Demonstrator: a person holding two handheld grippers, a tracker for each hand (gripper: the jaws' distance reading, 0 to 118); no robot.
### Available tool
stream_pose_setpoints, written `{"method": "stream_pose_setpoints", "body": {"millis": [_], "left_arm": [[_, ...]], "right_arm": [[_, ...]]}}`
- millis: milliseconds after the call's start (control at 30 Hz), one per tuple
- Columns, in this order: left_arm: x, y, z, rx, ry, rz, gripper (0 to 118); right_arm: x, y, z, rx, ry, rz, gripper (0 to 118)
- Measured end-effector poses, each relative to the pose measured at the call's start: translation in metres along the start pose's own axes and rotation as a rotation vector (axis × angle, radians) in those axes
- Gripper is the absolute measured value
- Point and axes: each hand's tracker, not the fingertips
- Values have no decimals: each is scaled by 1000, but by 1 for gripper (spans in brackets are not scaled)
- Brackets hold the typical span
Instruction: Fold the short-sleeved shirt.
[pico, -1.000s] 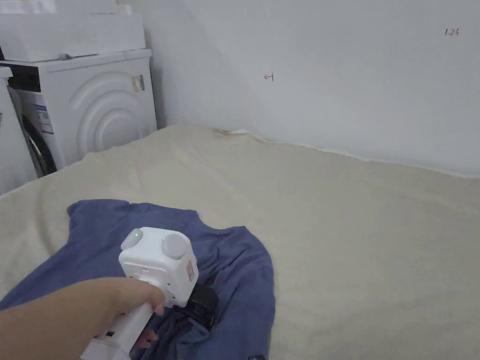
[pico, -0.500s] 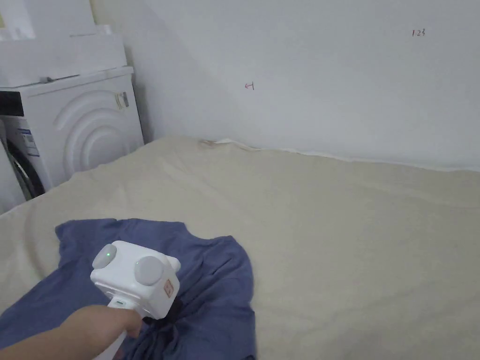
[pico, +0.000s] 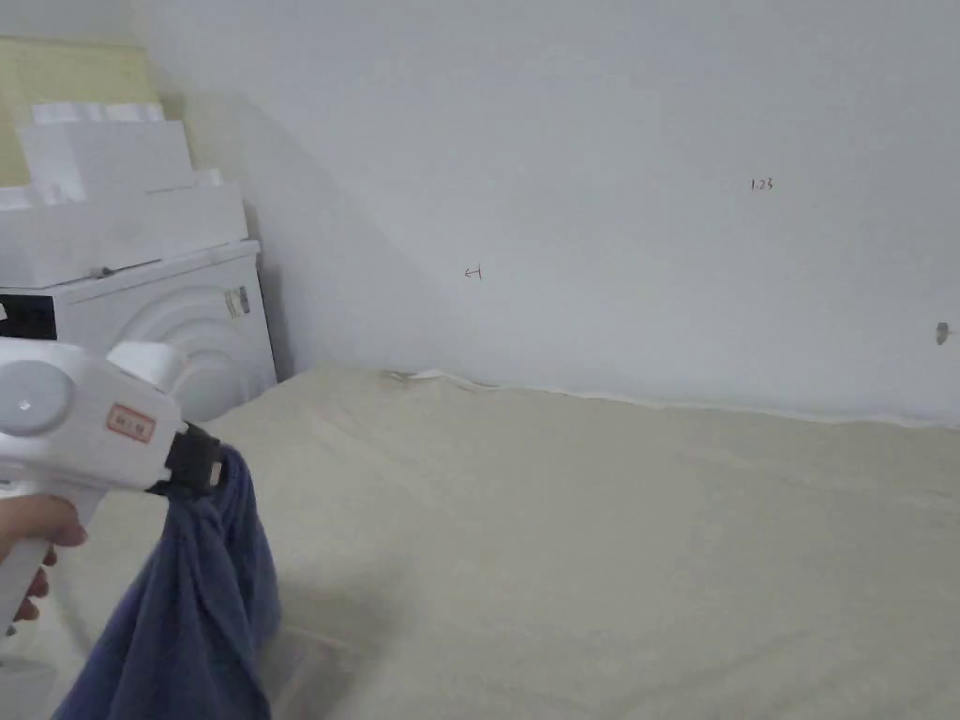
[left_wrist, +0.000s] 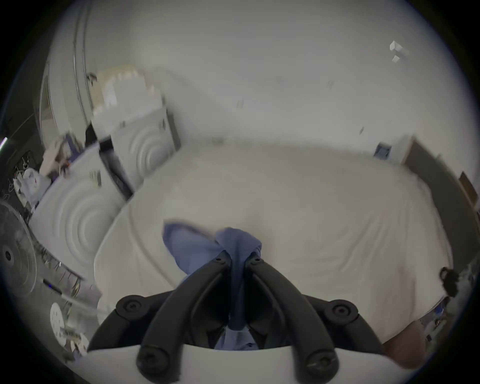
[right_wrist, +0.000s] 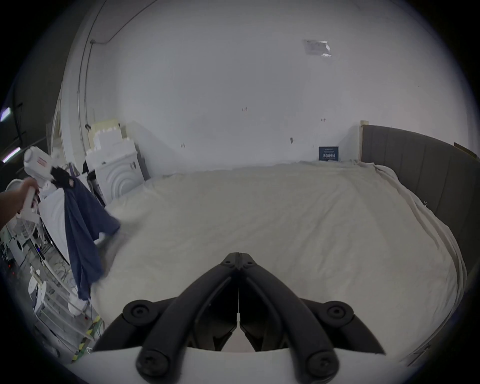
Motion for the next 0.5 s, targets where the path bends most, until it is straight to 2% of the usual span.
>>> {"method": "stream_pose_setpoints", "body": {"millis": [67,233,367,500], "left_arm": [[11,29,37,81,-80,-54,10],[125,82,126,232,-263,-227,10],[220,103,148,258,-378,-333,9],[317,95,119,166,-512,-387,10]], "right_arm": [[4,6,8,25,-6,-3,0],[21,13,28,60,-27,-40,0],[40,13,48,96,-54,-75,0],[63,13,67,120,-97,-109,1]]}}
